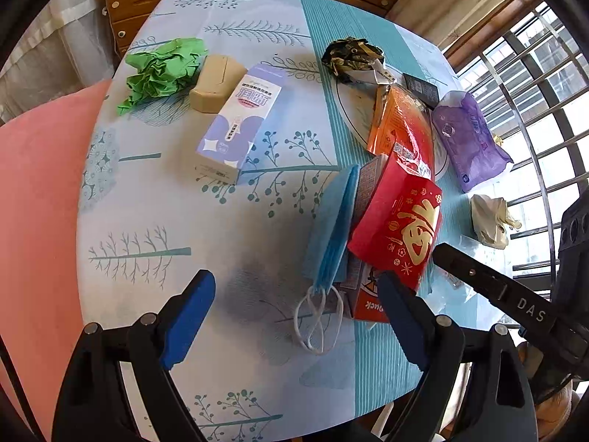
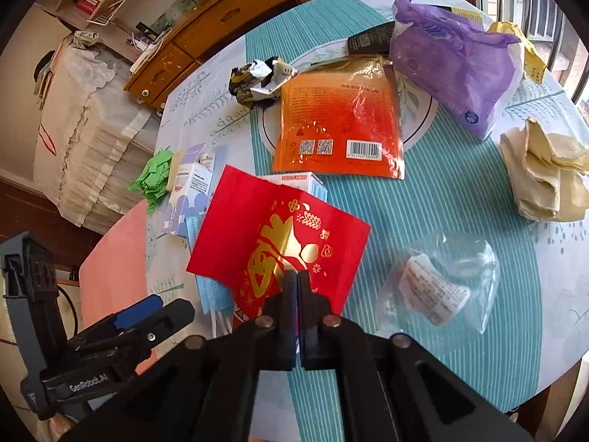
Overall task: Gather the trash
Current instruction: 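Reach the left tool to the blue mask while the right tool reaches the red envelope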
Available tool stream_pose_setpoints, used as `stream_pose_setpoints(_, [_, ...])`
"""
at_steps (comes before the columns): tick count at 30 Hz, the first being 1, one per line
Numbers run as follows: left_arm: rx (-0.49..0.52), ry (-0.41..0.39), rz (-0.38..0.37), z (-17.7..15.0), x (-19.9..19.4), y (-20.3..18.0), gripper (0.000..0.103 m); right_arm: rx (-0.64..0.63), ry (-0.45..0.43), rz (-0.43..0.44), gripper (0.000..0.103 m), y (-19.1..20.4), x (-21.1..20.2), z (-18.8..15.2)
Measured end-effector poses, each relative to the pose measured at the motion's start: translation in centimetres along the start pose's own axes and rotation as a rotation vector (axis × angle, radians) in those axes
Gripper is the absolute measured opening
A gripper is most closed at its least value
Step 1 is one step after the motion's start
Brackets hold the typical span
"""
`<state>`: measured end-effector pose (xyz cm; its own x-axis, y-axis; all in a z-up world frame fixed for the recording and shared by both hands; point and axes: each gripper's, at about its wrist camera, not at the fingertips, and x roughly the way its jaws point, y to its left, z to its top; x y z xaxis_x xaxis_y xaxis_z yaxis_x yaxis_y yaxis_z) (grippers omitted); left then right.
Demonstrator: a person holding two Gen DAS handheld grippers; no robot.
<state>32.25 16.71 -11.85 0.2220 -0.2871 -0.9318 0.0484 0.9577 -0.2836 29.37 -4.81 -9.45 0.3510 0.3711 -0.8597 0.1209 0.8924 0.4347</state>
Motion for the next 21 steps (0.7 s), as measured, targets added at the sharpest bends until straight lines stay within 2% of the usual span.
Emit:
stream_pose_setpoints(5, [0.027, 0.029, -0.012, 1.0, 1.5, -1.0, 0.087, 0.022, -0.056, 0.013, 0.000, -0.9, -2.4, 0.3])
stream_pose_setpoints(8, [0.034, 0.060, -0.035, 1.5, 2.5, -1.4, 0.076, 0.047, -0.064, 0.027, 0.000, -1.5, -3.2, 0.3])
stream_pose_setpoints(10, [0.040, 0.079, -0.052, 1.6, 3.1, -1.5, 0.068, 0.059, -0.057, 0.022, 0.000, -1.7, -3.4, 0.3])
stream_pose_setpoints(15, [0.085, 0.075, -0.063, 1.7, 3.6, -2.1, 0.066, 0.087, -0.036, 0.018, 0.001, -2.2, -3.1, 0.0])
stream_pose_setpoints(19, [0.119, 0.081, -0.073, 1.6, 3.5, -2.0, 0.054, 0.084, -0.013, 0.026, 0.001, -2.0, -2.4, -0.3])
stream_pose_setpoints(21, [0.120, 0.086, -0.079, 1.5, 3.5, -1.6, 0.052, 0.082, -0.001, 0.045, 0.001, -1.8, -1.9, -0.4])
